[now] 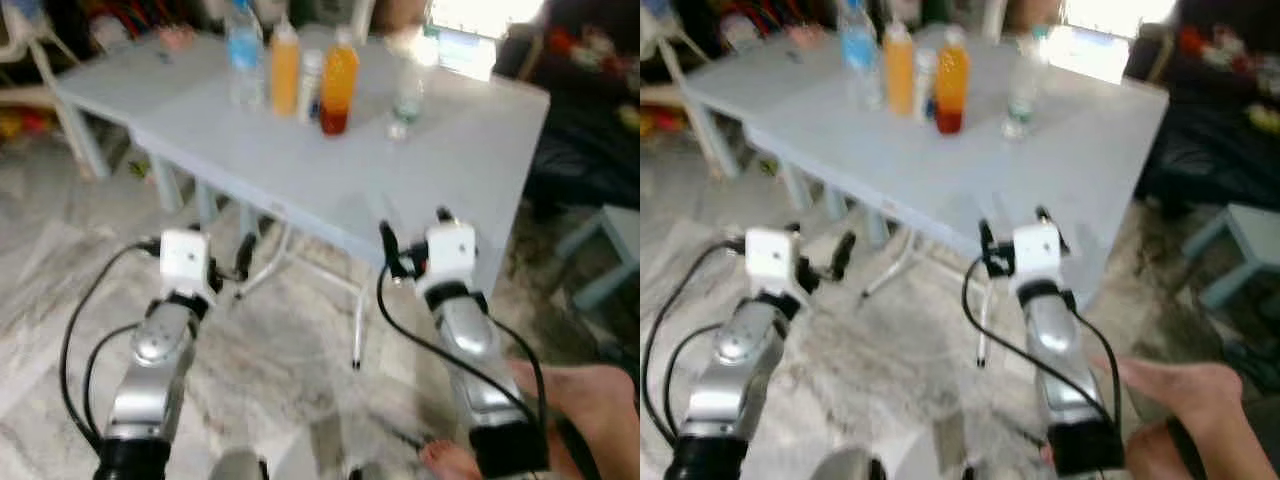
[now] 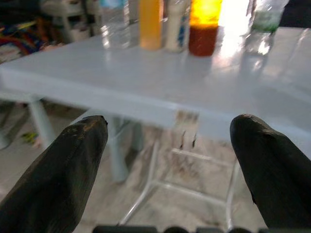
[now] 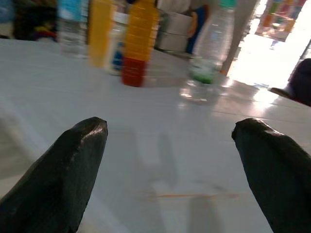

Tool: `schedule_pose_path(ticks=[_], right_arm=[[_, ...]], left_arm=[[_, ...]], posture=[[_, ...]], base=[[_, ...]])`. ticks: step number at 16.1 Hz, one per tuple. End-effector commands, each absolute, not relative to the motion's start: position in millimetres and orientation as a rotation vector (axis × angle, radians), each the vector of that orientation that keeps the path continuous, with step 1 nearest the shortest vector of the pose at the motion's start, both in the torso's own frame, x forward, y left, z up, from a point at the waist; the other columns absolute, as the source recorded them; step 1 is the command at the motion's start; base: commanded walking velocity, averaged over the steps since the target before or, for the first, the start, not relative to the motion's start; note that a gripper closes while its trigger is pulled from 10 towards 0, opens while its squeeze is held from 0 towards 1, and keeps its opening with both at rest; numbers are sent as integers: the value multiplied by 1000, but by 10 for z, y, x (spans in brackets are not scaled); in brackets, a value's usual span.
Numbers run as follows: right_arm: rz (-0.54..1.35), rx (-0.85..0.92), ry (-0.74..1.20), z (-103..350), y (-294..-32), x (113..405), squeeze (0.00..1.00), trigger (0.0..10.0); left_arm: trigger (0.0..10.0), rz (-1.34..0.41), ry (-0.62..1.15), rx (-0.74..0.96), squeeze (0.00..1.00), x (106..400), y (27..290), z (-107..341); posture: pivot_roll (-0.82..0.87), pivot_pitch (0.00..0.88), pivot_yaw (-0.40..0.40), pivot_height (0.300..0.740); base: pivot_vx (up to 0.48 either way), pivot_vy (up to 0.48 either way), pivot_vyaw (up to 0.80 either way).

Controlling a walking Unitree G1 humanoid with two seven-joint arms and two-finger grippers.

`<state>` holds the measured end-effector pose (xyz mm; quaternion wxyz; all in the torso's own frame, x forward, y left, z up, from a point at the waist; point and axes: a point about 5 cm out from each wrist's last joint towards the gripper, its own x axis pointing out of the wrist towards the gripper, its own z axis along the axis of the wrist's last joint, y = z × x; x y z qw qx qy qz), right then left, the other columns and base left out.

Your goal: Restocking fridge

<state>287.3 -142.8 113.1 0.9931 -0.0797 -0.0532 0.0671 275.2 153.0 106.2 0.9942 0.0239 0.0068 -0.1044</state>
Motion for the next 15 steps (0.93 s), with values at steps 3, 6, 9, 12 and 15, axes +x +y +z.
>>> schedule_pose_path(ticks=[3,6,9,12,15], right_arm=[[97,-168,-105,1123,-1560,2849,0,10000],[100,-168,-100,1110,-1553,2841,0,10000],[102,-170,-95,1096,-1557,2827,0,10000],[104,-175,-97,1100,-1550,2826,0,10000],[96,-173,-103,1104,-1554,2818,0,10000]], left_arm=[[10000,-245,-2,44,0,2772,1419,1080],[10000,-245,6,22,0,2751,1396,1063],[10000,-238,0,27,0,2756,1409,1059],[10000,-248,-4,41,0,2761,1399,1063],[10000,-270,-6,46,0,2767,1359,1065]], posture=[[11,33,-41,740],[12,39,-44,740],[11,43,-46,740],[5,50,-43,740],[6,54,-39,740]], base=[[439,0,0],[421,160,0],[349,325,0],[311,365,0],[312,366,0]])
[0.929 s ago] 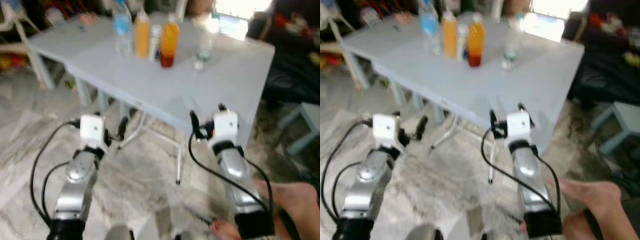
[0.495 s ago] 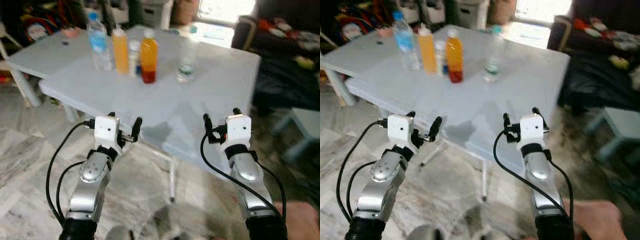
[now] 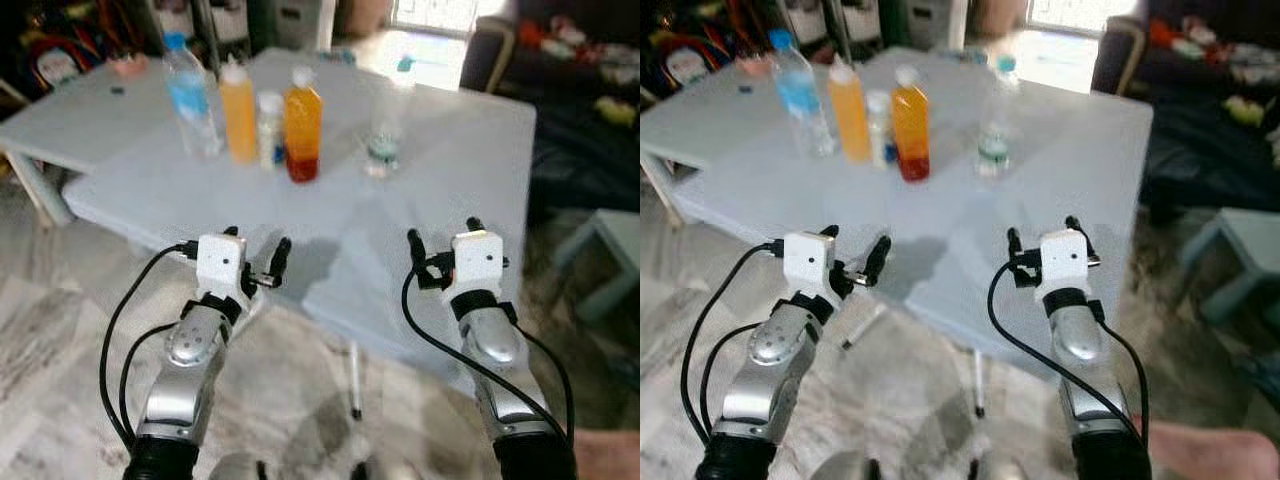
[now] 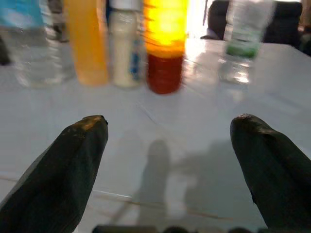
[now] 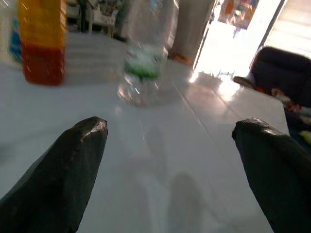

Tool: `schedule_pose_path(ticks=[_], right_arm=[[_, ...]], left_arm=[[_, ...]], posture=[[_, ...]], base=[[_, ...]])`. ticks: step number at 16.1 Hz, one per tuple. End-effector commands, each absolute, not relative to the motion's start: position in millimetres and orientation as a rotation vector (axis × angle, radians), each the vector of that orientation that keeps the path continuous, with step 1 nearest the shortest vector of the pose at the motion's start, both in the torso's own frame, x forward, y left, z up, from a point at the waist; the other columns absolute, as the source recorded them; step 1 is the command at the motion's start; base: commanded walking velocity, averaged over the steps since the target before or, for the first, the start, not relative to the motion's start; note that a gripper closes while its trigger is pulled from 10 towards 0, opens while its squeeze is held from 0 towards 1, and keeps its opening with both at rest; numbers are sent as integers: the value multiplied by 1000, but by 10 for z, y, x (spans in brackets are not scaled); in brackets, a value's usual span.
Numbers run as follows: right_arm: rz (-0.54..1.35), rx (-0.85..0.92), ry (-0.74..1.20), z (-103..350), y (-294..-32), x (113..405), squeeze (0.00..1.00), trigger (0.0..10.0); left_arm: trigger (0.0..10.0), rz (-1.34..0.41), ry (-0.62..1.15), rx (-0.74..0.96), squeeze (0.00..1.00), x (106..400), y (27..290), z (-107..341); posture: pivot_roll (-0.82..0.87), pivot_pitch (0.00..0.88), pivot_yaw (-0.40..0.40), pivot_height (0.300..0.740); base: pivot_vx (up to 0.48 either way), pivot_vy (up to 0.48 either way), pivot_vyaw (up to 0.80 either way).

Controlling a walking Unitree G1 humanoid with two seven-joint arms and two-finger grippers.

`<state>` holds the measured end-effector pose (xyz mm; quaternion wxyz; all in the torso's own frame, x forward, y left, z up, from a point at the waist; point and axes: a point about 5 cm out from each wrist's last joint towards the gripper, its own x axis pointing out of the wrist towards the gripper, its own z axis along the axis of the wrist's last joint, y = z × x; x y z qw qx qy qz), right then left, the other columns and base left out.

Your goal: Restocking fridge

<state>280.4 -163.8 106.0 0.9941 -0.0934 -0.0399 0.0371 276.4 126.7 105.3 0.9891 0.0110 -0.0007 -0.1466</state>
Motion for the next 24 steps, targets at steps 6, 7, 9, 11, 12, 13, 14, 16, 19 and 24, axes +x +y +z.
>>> schedule_pose_path(ticks=[6,7,9,11,12,13,14,16,19,24], right_arm=[[86,-157,-112,1148,-1546,2859,0,10000],[74,-159,-101,1145,-1561,2862,0,10000],[74,-149,-100,1143,-1542,2854,0,10000],[76,-154,-100,1141,-1530,2841,0,10000],[71,-156,-101,1151,-1541,2850,0,10000],[64,-158,-102,1158,-1559,2857,0,10000],[57,-160,-106,1166,-1583,2866,0,10000],[54,-161,-111,1172,-1591,2877,0,10000],[35,-198,-147,1224,-1575,2832,0,10000],[-63,-103,-132,1291,-1745,2571,0,10000]], left_arm=[[10000,-239,-33,93,0,2811,1471,1130],[10000,-198,-22,135,0,2812,1565,1132],[10000,-141,24,149,0,2704,1800,1063],[10000,-167,53,165,0,2532,1861,1016],[10000,-151,68,178,0,2463,1863,994],[10000,-148,74,176,0,2420,1854,991],[10000,-149,76,172,0,2391,1851,994],[10000,-88,81,118,0,2382,1913,1017],[10000,-71,44,65,0,2378,1924,1106],[10000,-63,5,32,0,2436,1856,1190]], posture=[[18,101,-38,740],[21,109,-43,740],[29,133,-56,740],[32,133,-54,740],[34,136,-54,740],[42,138,-54,740],[48,140,-55,740],[55,141,-52,740],[60,122,-56,740],[56,102,-58,740]], base=[[261,304,0],[0,0,0],[0,0,-800],[0,0,-800],[0,0,-800],[0,0,-800],[0,0,-800],[0,0,-216],[0,0,0],[0,0,0]])
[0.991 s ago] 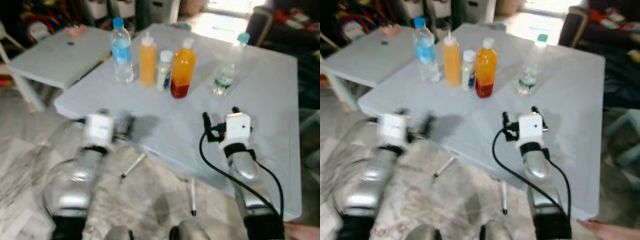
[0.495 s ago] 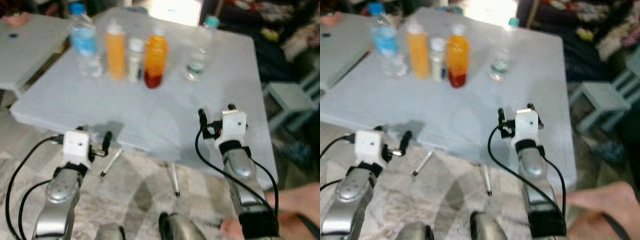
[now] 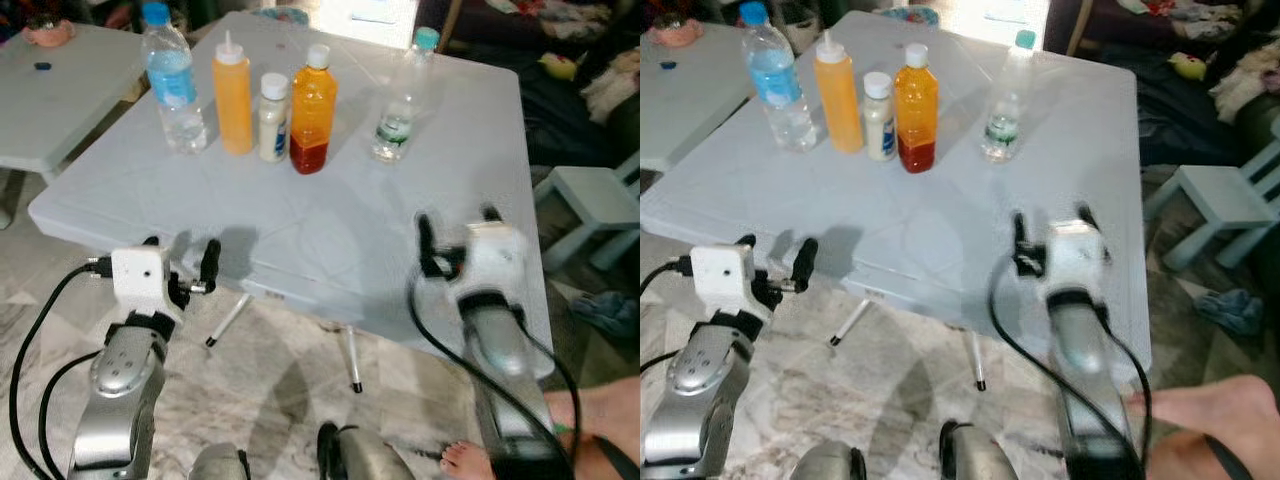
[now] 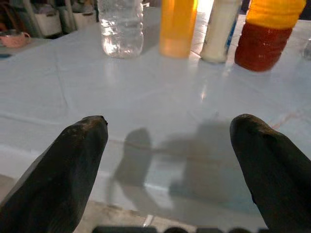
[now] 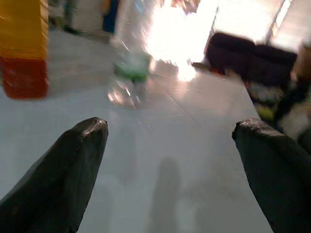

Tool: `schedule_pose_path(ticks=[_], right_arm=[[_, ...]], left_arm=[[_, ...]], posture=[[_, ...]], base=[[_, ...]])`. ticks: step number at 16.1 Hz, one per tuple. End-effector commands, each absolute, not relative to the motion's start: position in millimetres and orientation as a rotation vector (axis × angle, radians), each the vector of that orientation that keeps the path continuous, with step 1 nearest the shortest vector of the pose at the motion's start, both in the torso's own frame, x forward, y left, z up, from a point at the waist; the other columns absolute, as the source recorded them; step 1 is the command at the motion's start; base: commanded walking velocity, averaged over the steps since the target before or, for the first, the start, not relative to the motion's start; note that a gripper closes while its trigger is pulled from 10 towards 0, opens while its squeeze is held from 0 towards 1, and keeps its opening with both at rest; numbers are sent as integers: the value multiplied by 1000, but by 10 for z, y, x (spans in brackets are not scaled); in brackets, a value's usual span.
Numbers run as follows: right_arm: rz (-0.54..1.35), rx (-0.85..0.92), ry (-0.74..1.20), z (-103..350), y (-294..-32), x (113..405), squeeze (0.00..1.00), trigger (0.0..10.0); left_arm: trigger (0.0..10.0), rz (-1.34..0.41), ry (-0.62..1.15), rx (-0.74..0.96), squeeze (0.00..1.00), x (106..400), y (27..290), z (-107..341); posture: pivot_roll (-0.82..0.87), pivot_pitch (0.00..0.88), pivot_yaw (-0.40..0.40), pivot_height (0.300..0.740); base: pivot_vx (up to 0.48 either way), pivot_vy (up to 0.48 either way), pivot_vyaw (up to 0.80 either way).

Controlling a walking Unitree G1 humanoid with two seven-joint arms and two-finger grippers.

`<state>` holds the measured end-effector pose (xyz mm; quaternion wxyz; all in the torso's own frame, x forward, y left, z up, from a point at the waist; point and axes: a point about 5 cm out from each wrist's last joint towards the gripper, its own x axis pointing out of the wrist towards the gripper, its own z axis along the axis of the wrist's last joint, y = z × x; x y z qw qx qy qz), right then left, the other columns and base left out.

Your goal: Restocking fridge

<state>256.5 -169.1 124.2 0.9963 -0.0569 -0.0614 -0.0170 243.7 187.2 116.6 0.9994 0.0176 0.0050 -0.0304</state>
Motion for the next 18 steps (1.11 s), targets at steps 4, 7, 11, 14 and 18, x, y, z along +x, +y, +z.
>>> schedule_pose_path(ticks=[4,7,11,14,18], right_arm=[[-76,-90,-30,1079,-1851,2272,0,10000],[-110,-88,-37,1118,-1876,2269,0,10000],[-137,-99,-69,1199,-1850,2239,0,10000],[-130,-89,-87,1238,-1797,2315,0,10000],[-90,-93,-92,1258,-1794,2461,0,10000]], left_arm=[[10000,-88,-19,12,0,2554,1783,1231],[10000,-140,-16,5,0,2604,1679,1227],[10000,-189,4,6,0,2688,1671,1208],[10000,-199,15,-20,0,2711,1668,1177],[10000,-222,-18,-54,0,2725,1523,1207]], posture=[[33,111,-30,740],[4,119,13,740],[-30,125,29,740],[-61,109,37,740],[-37,93,4,740]], base=[[0,0,0],[0,0,0],[0,0,0],[0,0,-471],[213,0,-308]])
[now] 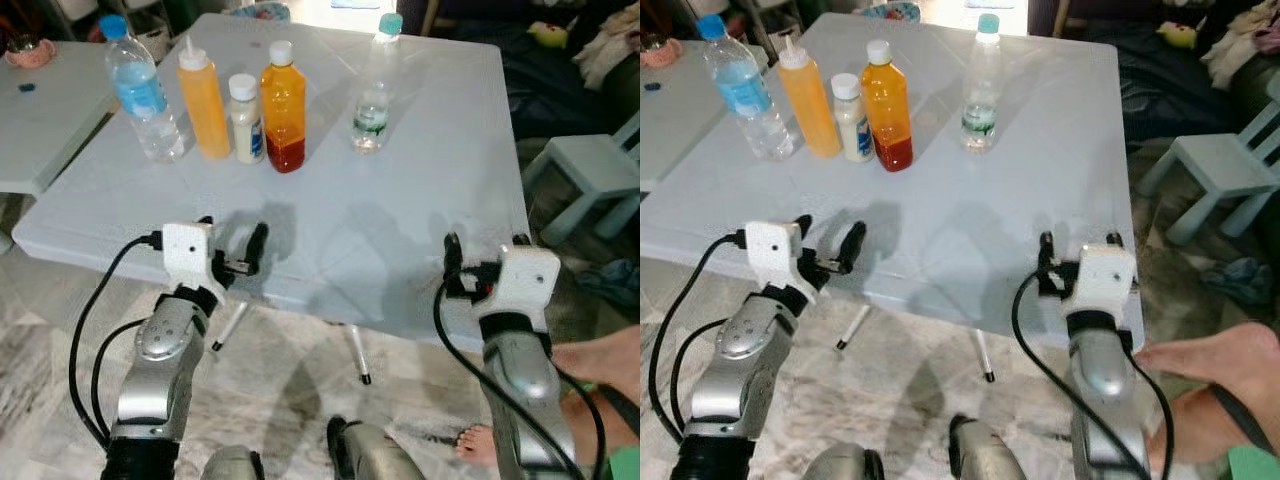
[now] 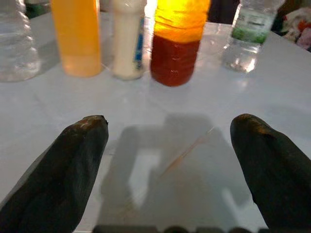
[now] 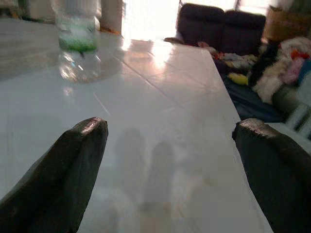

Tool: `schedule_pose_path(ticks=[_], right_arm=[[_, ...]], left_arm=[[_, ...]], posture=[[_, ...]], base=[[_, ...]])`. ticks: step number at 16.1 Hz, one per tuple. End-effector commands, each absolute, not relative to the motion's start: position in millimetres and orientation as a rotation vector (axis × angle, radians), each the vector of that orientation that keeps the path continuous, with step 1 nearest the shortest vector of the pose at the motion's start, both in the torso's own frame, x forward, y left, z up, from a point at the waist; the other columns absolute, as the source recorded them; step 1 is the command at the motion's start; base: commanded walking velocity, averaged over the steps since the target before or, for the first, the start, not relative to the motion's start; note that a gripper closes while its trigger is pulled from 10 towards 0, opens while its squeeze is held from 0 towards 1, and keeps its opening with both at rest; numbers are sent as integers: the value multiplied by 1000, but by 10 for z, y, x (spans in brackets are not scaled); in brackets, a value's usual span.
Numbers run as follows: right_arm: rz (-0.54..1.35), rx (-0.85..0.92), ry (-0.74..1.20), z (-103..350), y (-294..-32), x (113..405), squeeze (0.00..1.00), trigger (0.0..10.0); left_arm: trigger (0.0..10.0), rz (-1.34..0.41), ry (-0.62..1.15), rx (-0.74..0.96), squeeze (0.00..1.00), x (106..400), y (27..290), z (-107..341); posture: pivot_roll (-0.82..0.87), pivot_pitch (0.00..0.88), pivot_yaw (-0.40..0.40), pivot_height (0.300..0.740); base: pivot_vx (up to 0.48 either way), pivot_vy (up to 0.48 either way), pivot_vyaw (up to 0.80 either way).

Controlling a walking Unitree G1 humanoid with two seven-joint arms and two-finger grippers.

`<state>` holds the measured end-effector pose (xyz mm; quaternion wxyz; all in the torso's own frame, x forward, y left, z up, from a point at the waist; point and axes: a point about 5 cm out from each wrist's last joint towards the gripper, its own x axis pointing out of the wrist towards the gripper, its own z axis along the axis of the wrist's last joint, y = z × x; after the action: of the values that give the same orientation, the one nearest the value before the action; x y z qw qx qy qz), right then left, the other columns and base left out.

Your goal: Restocking fridge

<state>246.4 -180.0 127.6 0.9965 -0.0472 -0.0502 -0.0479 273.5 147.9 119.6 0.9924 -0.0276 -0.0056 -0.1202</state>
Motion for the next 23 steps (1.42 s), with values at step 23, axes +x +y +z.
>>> schedule_pose_path(ticks=[23], right_arm=[[-32,-187,-198,1595,-1922,2815,0,10000]], left_arm=[[10000,-167,14,32,0,2651,1789,1158]], posture=[[-10,181,-5,740]], base=[[153,0,0]])
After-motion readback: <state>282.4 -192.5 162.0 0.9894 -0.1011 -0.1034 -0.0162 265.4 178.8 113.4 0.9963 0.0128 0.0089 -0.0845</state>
